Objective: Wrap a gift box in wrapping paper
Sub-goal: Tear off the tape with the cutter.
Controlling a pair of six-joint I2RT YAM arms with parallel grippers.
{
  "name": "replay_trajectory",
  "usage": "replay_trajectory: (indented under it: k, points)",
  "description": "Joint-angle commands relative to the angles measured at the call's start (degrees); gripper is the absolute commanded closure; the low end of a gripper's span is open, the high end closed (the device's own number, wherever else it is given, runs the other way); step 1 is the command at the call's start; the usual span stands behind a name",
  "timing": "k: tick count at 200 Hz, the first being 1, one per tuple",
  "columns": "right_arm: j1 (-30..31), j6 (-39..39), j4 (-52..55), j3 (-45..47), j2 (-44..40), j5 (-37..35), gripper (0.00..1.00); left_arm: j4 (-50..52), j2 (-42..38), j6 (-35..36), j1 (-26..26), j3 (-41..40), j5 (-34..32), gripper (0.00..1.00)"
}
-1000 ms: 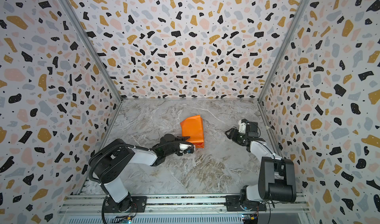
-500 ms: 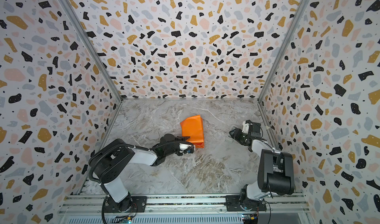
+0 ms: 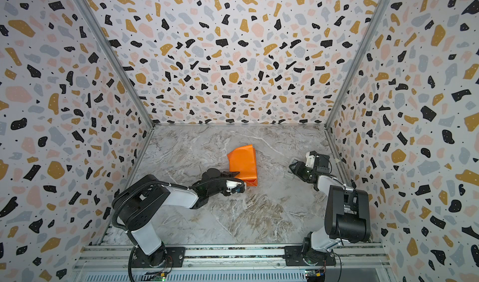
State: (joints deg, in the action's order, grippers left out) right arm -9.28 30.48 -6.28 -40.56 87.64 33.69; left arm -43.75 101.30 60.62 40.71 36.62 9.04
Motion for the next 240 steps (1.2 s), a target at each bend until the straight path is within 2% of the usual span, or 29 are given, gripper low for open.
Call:
replay_trajectory:
  k: [1, 49, 119, 240]
  points:
    - [-0.2, 0.6, -1.2, 0.4, 1.3, 1.5, 0.52, 4.9, 2.0, -0.6, -0.4, 0.4, 0.4, 0.44]
    - [-0.8, 1.3, -2.3, 1.1, 2.6, 2.6, 0.53, 5.3, 2.0, -0.6, -0.4, 0.6, 0.5, 0.45]
    - [-2.9, 5.1, -8.2, 3.6, 6.4, 10.0, 0.63, 5.5, 2.0, -0.6, -0.4, 0.8, 0.5, 0.45]
    - [-2.9, 7.3, -11.7, 3.1, 9.5, 12.8, 0.75, 5.6, 1.9, -0.9, -0.4, 0.9, 0.0, 0.45]
